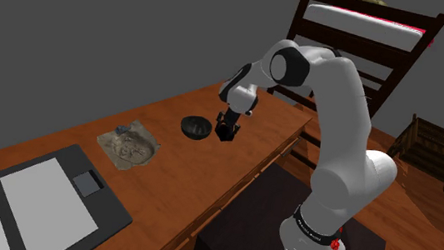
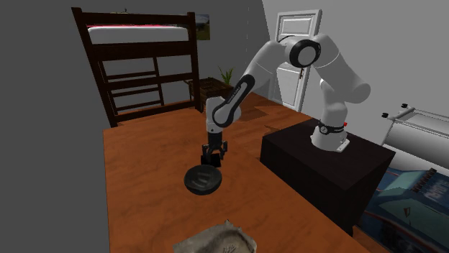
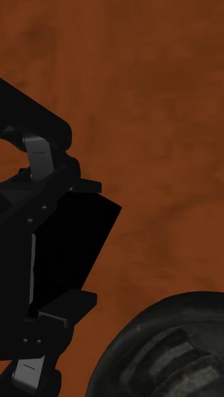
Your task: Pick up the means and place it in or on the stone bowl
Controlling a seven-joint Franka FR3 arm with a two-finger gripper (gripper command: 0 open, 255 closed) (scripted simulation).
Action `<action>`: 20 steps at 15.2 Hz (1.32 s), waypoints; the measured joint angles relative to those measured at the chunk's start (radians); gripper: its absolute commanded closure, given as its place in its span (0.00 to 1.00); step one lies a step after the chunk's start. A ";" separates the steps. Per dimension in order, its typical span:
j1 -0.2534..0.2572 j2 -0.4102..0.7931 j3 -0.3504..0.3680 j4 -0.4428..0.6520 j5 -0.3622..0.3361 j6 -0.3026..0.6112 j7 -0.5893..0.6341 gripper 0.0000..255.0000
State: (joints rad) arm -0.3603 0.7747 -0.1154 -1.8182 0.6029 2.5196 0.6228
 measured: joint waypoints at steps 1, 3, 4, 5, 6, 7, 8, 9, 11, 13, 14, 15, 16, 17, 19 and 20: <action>0.002 -0.010 -0.003 -0.004 -0.003 -0.006 0.004 1.00; 0.007 -0.039 -0.010 -0.020 -0.010 -0.019 0.012 1.00; 0.010 -0.052 -0.014 -0.026 -0.014 -0.025 0.016 1.00; 0.013 -0.065 -0.016 -0.034 -0.017 -0.029 0.020 1.00; 0.014 -0.073 -0.020 -0.035 -0.021 -0.037 0.024 1.00; 0.016 -0.085 -0.023 -0.039 -0.025 -0.045 0.027 1.00; 0.018 -0.095 -0.027 -0.041 -0.030 -0.052 0.032 1.00; 0.021 -0.107 -0.030 -0.046 -0.034 -0.060 0.037 1.00; 0.025 -0.130 -0.037 -0.056 -0.042 -0.072 0.045 1.00; 0.031 -0.150 -0.043 -0.059 -0.051 -0.088 0.057 1.00; 0.033 -0.163 -0.047 -0.063 -0.056 -0.095 0.062 1.00; 0.034 -0.172 -0.050 -0.064 -0.060 -0.104 0.066 1.00; 0.035 -0.182 -0.054 -0.065 -0.065 -0.113 0.070 1.00; 0.038 -0.191 -0.056 -0.066 -0.069 -0.120 0.075 1.00; 0.040 -0.209 -0.062 -0.069 -0.078 -0.134 0.082 1.00; 0.044 -0.220 -0.064 -0.074 -0.082 -0.139 0.088 1.00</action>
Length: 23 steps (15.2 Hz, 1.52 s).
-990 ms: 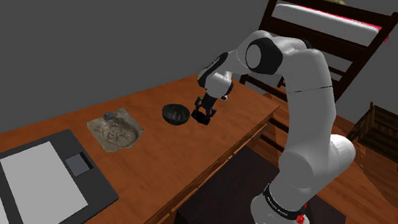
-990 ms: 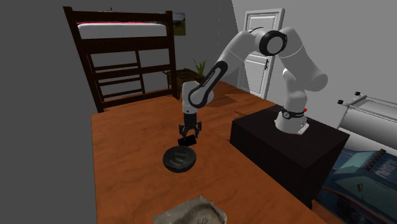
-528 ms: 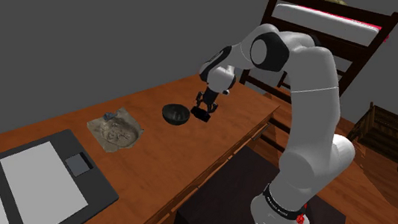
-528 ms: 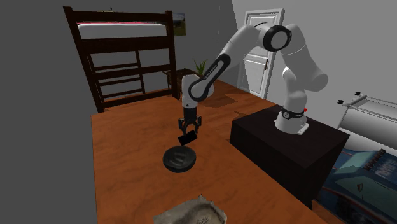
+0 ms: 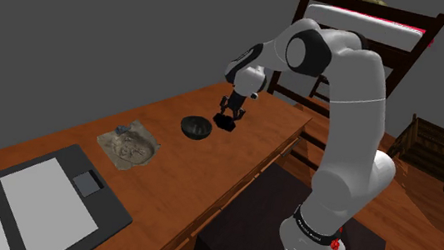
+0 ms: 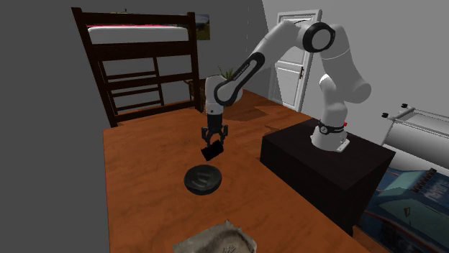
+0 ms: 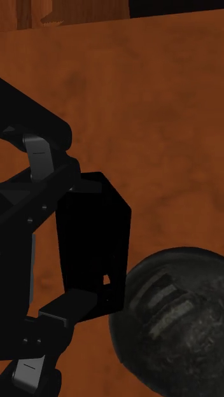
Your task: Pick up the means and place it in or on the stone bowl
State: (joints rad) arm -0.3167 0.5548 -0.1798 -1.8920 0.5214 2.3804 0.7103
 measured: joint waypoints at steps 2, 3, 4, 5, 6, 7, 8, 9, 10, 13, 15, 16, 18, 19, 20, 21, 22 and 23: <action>0.003 -0.021 -0.007 -0.001 -0.011 -0.019 0.010 1.00; 0.007 -0.034 -0.010 -0.004 -0.016 -0.028 0.018 1.00; 0.009 -0.044 -0.013 -0.003 -0.022 -0.038 0.023 1.00; 0.010 -0.052 -0.015 -0.002 -0.026 -0.046 0.029 1.00; 0.010 -0.056 -0.017 0.000 -0.029 -0.052 0.030 1.00; 0.018 -0.055 -0.016 0.010 -0.033 -0.058 0.044 1.00; 0.030 -0.059 -0.014 0.013 -0.037 -0.060 0.062 1.00; 0.043 -0.056 -0.011 0.023 -0.040 -0.063 0.082 1.00; 0.057 -0.052 -0.006 0.033 -0.042 -0.062 0.103 1.00; 0.100 -0.031 0.006 0.081 -0.053 -0.071 0.172 1.00; 0.129 -0.015 0.012 0.122 -0.062 -0.083 0.221 1.00; 0.144 -0.004 0.016 0.146 -0.066 -0.089 0.246 1.00; 0.170 0.022 0.023 0.196 -0.074 -0.103 0.292 1.00; 0.185 0.024 0.025 0.204 -0.078 -0.104 0.313 1.00; 0.191 0.034 0.028 0.215 -0.078 -0.102 0.322 1.00; 0.194 0.044 0.030 0.221 -0.077 -0.097 0.326 1.00; 0.195 0.053 0.032 0.226 -0.075 -0.091 0.327 1.00; 0.194 0.066 0.035 0.231 -0.071 -0.084 0.324 1.00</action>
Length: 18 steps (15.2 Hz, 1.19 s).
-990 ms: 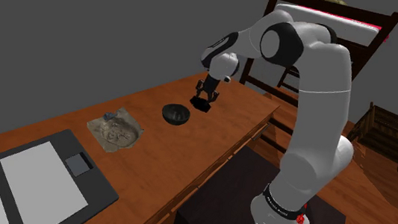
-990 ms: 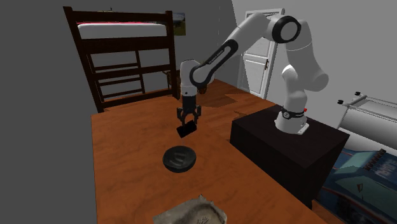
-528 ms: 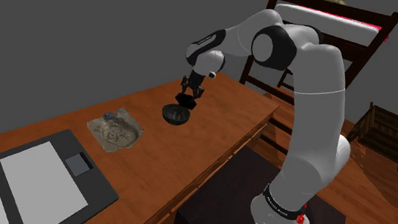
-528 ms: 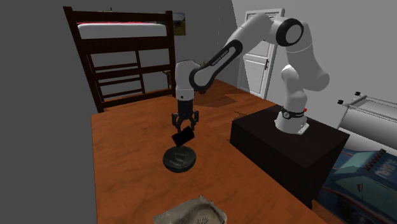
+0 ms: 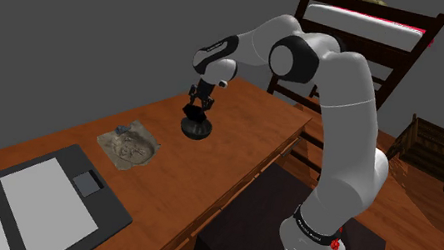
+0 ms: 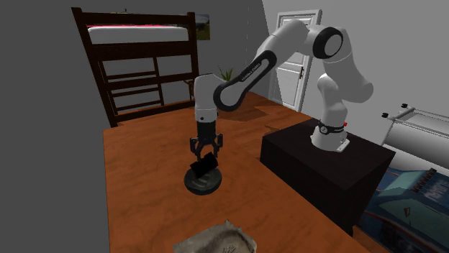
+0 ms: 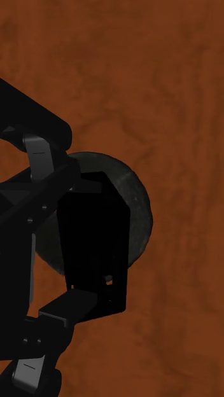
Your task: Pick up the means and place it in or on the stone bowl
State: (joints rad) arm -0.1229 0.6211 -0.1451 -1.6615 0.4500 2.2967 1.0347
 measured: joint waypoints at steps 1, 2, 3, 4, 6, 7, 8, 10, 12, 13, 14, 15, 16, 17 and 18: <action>-0.002 0.009 0.002 0.001 0.003 0.007 -0.004 1.00; -0.003 0.018 0.004 0.001 0.006 0.016 -0.007 1.00; -0.003 0.024 0.006 -0.002 0.009 0.025 -0.010 1.00; -0.004 0.031 0.008 -0.005 0.013 0.034 -0.015 1.00; -0.006 0.053 0.013 0.001 0.019 0.050 -0.022 1.00; -0.007 0.061 0.015 0.000 0.023 0.059 -0.025 1.00; -0.009 0.070 0.017 0.004 0.025 0.063 -0.028 1.00; -0.012 0.089 0.021 0.008 0.031 0.078 -0.036 1.00; -0.013 0.110 0.027 0.012 0.037 0.096 -0.042 1.00; -0.015 0.117 0.029 0.011 0.041 0.104 -0.046 1.00; -0.017 0.122 0.030 0.016 0.043 0.110 -0.049 1.00; -0.019 0.128 0.029 0.023 0.043 0.112 -0.049 1.00; -0.019 0.128 0.029 0.022 0.044 0.114 -0.050 1.00; -0.019 0.128 0.029 0.021 0.044 0.116 -0.051 1.00; -0.020 0.130 0.029 0.023 0.045 0.116 -0.052 1.00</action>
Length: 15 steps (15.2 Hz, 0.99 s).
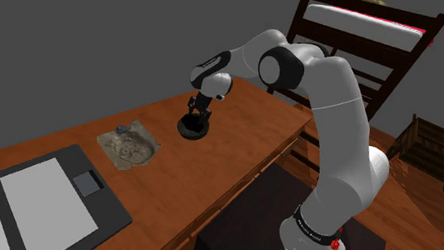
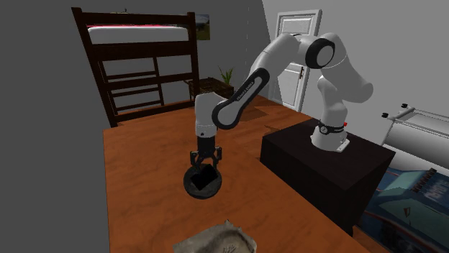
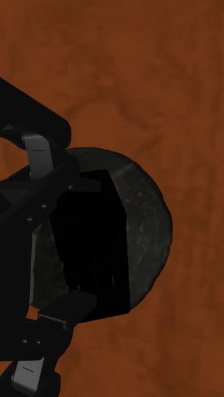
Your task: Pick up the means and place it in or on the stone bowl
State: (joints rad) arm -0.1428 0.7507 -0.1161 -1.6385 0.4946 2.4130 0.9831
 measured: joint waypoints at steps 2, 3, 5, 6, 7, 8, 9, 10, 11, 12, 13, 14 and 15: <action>0.001 -0.001 0.000 0.000 0.000 -0.001 0.001 1.00; 0.001 -0.002 0.000 -0.003 0.001 0.002 0.000 0.00; 0.005 0.000 0.003 -0.011 0.001 0.003 0.001 0.00; 0.006 0.000 0.003 -0.012 0.001 0.002 0.001 0.00; 0.006 0.001 0.004 -0.013 0.001 0.002 0.001 0.00; 0.006 0.001 0.004 -0.013 0.001 0.002 0.001 0.00; 0.004 0.004 0.004 -0.008 0.001 0.000 0.000 0.00; 0.004 -0.008 0.001 -0.015 -0.002 -0.008 0.001 0.00; 0.005 -0.025 -0.004 -0.016 -0.007 -0.023 0.006 0.00; 0.003 -0.041 -0.009 -0.013 -0.014 -0.042 0.011 0.00; 0.000 -0.065 -0.014 -0.028 -0.017 -0.053 0.008 0.00; 0.001 -0.082 -0.018 -0.037 -0.021 -0.061 0.009 0.00; 0.000 -0.087 -0.019 -0.037 -0.022 -0.065 0.010 0.00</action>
State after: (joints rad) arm -0.1425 0.6642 -0.1350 -1.6754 0.4727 2.3482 0.9933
